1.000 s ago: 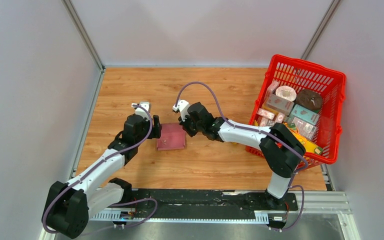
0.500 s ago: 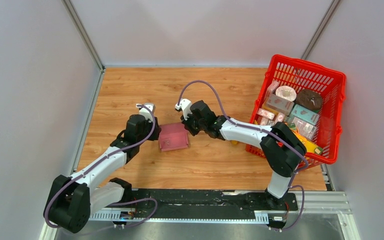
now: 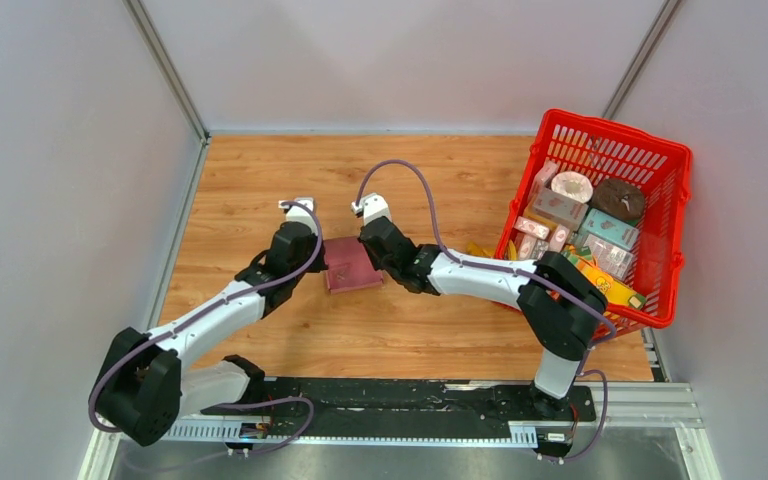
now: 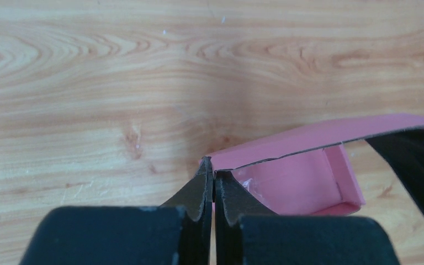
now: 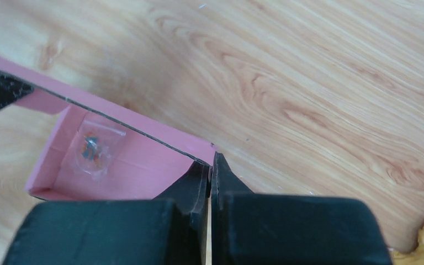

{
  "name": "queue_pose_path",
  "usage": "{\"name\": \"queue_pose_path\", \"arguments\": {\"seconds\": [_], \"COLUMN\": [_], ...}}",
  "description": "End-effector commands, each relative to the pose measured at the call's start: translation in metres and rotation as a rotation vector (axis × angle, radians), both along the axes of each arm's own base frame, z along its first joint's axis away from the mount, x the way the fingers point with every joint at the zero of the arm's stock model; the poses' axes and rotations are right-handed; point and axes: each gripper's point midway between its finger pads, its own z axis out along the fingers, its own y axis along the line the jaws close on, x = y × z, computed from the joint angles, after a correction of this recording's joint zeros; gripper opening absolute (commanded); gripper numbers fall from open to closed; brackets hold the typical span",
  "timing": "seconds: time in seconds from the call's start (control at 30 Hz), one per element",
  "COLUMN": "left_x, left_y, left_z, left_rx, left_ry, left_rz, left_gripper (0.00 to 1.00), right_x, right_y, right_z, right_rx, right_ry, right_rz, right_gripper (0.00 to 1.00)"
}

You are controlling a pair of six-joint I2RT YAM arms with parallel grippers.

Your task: Fold the paper box

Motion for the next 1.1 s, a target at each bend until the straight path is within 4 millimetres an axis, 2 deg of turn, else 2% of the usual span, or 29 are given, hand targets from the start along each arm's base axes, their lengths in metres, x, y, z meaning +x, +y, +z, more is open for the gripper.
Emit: {"name": "queue_pose_path", "arguments": {"seconds": [0.0, 0.03, 0.07, 0.2, 0.37, 0.5, 0.6, 0.63, 0.87, 0.97, 1.07], "left_x": [0.029, 0.031, 0.033, 0.036, 0.03, 0.017, 0.012, 0.01, -0.003, -0.008, -0.012], "left_y": [-0.001, -0.001, 0.002, 0.006, 0.008, 0.001, 0.0, -0.003, -0.001, 0.001, 0.003], "left_z": [0.032, 0.03, 0.024, 0.021, 0.011, -0.002, -0.001, -0.001, -0.009, -0.009, -0.007], "left_rx": [-0.048, -0.05, -0.043, -0.069, -0.037, -0.042, -0.036, -0.039, -0.056, -0.048, -0.042], "left_ry": [-0.07, -0.067, -0.059, -0.062, -0.074, -0.086, -0.119, -0.124, -0.148, -0.157, -0.172], "left_rz": [0.169, 0.19, 0.221, 0.328, 0.395, 0.376, 0.357, 0.343, 0.336, 0.33, 0.318], "left_gripper": [0.0, 0.0, 0.0, 0.0, 0.0, 0.0, 0.0, 0.0, 0.0, 0.0, 0.0], "right_x": [0.026, 0.023, 0.023, 0.025, 0.02, 0.009, 0.003, -0.002, -0.016, -0.02, -0.027], "right_y": [-0.012, -0.014, -0.011, -0.02, -0.022, -0.027, -0.028, -0.032, -0.038, -0.041, -0.049], "right_z": [0.044, 0.039, 0.042, 0.036, 0.017, -0.004, -0.008, -0.015, -0.018, -0.016, -0.009], "right_rx": [0.181, 0.193, 0.226, 0.273, 0.327, 0.335, 0.351, 0.338, 0.354, 0.339, 0.275], "right_ry": [-0.111, -0.107, -0.118, -0.147, -0.129, -0.123, -0.115, -0.111, -0.121, -0.123, -0.097], "right_rz": [-0.326, -0.349, -0.366, -0.5, -0.57, -0.571, -0.566, -0.563, -0.553, -0.553, -0.539], "right_gripper": [0.0, 0.0, 0.0, 0.0, 0.0, 0.0, 0.0, 0.0, 0.02, 0.08, 0.25]}}
